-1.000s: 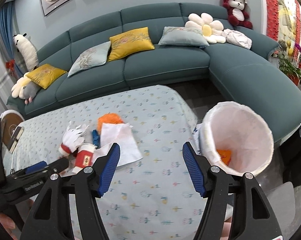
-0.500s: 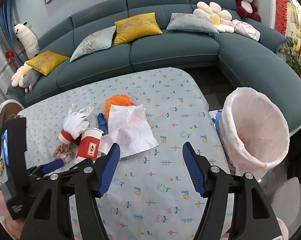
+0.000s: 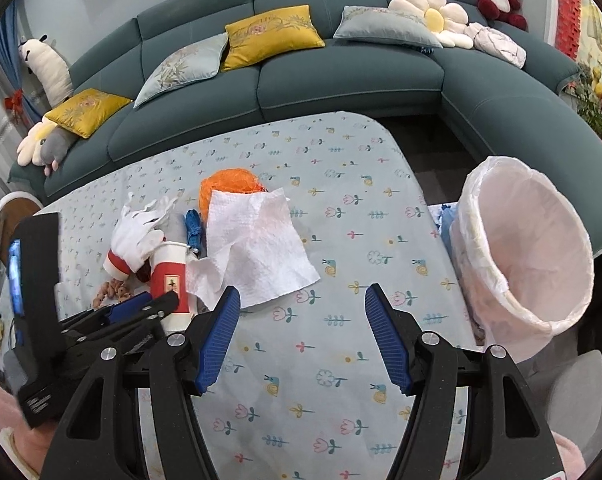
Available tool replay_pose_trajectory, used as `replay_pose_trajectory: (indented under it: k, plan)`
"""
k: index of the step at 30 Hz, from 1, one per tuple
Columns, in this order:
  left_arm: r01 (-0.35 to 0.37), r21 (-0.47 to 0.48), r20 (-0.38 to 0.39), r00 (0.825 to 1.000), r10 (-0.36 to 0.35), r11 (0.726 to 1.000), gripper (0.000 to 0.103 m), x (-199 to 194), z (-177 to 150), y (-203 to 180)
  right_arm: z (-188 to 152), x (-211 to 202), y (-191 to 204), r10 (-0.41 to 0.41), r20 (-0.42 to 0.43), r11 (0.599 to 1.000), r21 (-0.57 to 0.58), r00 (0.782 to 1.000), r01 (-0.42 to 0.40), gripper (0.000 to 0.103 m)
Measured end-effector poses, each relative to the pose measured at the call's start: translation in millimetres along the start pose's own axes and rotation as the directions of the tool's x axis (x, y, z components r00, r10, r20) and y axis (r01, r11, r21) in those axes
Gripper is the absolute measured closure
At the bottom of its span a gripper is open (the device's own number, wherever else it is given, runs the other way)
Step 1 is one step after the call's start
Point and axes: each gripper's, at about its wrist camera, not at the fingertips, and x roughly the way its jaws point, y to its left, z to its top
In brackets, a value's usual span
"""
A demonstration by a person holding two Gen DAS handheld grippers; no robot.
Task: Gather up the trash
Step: 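Grasp the red-and-white paper cup with the left tool while the right tool grasps the white tissue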
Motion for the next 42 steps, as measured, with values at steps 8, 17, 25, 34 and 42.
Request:
replay_pose_trajectory:
  k: [8, 17, 25, 34, 42]
  plan:
    - [0.038, -0.068, 0.02, 0.999, -0.037, 0.997, 0.103, -16, 1, 16, 12, 22, 19, 0.04, -0.017, 0.999, -0.003, 0.999, -0.04, 0.041]
    - [0.125, -0.133, 0.021, 0.992, -0.123, 0.983, 0.094, -22, 7, 30, 22, 59, 42, 0.059, -0.055, 0.998, -0.025, 0.997, -0.061, 0.043]
    - [0.083, -0.088, 0.002, 0.996, -0.084, 0.993, 0.039, -6, 4, 10, 21, 55, 18, 0.033, -0.059, 0.999, -0.003, 0.998, -0.034, 0.045]
    - [0.041, -0.054, -0.019, 0.999, -0.042, 0.998, 0.062, 17, 8, 8, 21, 69, 22, 0.056, -0.085, 0.998, -0.001, 0.995, -0.057, 0.045]
    - [0.07, -0.052, -0.003, 0.998, -0.07, 0.996, 0.07, 11, 9, 13, 26, 96, 54, 0.086, -0.112, 0.995, -0.038, 0.99, -0.091, 0.048]
